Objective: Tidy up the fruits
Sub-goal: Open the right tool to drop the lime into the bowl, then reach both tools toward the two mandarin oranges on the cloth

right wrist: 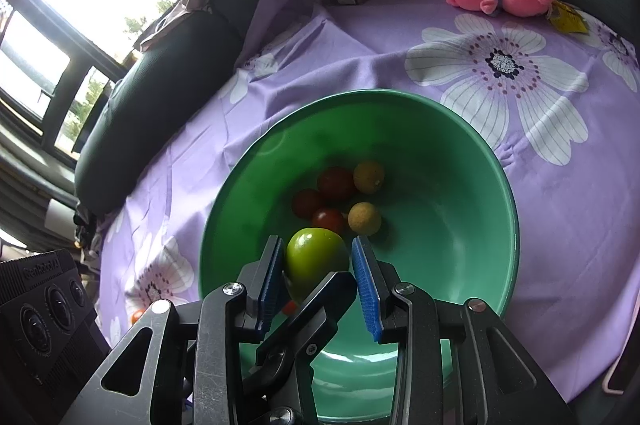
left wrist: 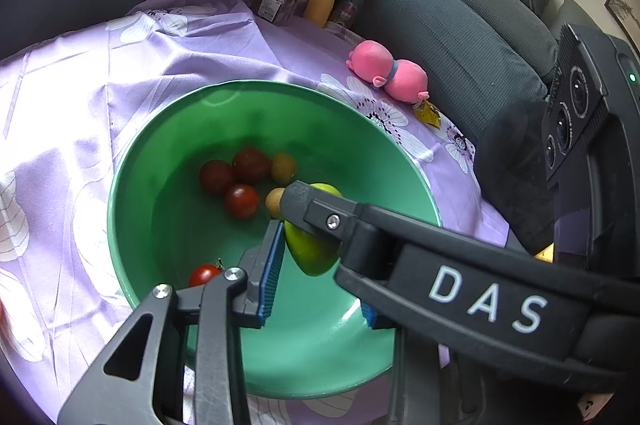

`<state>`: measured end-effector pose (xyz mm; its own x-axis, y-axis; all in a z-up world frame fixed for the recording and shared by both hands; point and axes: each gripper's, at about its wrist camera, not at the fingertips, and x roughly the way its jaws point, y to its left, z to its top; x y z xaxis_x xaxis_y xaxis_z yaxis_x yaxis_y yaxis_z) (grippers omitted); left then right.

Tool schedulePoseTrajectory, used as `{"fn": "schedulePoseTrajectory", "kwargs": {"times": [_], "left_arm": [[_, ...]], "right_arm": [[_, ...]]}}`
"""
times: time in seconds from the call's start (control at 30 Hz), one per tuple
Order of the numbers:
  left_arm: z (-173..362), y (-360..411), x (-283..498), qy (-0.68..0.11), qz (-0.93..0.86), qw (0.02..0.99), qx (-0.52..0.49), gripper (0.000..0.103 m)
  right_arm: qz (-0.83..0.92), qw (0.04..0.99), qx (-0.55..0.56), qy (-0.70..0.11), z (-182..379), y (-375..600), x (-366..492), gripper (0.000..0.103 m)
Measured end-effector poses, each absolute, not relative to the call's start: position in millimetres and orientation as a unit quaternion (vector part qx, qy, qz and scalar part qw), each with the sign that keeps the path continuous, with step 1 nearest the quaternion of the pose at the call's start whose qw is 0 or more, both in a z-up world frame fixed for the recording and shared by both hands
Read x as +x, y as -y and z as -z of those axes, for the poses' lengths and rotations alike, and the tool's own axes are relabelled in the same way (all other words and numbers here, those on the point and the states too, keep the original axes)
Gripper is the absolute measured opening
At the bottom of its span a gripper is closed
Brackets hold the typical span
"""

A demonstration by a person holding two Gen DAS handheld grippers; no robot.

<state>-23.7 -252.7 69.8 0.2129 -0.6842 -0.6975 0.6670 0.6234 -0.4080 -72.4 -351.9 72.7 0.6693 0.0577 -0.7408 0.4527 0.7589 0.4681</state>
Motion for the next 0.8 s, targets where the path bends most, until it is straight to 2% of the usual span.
{"fn": "schedulePoseTrajectory", "kwargs": {"times": [0.1, 0.17, 0.3, 0.37, 0.4, 0.6, 0.8], "left_arm": [[-75.3, 246.9, -25.4, -0.445, 0.419, 0.792, -0.011, 0.035], [-82.6, 239.7, -28.5, -0.432, 0.408, 0.804, -0.004, 0.047], [-99.0, 209.9, -29.7, -0.413, 0.384, 0.826, -0.017, 0.059], [-107.4, 187.4, -27.0, -0.409, 0.362, 0.837, -0.036, 0.064], [-112.3, 174.7, -25.5, -0.403, 0.349, 0.845, -0.046, 0.065], [-129.8, 90.7, -23.1, -0.374, 0.220, 0.898, -0.074, 0.076], [-107.8, 14.2, -17.5, -0.375, 0.108, 0.912, -0.126, 0.080]], "right_arm": [[0.117, 0.857, 0.330, -0.378, -75.6, 352.2, -74.9, 0.038], [0.122, 0.865, 0.322, -0.366, -80.3, 350.3, -76.3, 0.038], [0.110, 0.879, 0.309, -0.345, -89.8, 343.0, -75.8, 0.038], [0.110, 0.885, 0.302, -0.337, -93.6, 337.3, -73.6, 0.044], [0.107, 0.887, 0.298, -0.336, -95.0, 334.3, -72.0, 0.047], [0.071, 0.904, 0.269, -0.325, -106.3, 307.3, -58.5, 0.047], [0.003, 0.914, 0.239, -0.328, -110.3, 262.8, -34.2, 0.055]]}}
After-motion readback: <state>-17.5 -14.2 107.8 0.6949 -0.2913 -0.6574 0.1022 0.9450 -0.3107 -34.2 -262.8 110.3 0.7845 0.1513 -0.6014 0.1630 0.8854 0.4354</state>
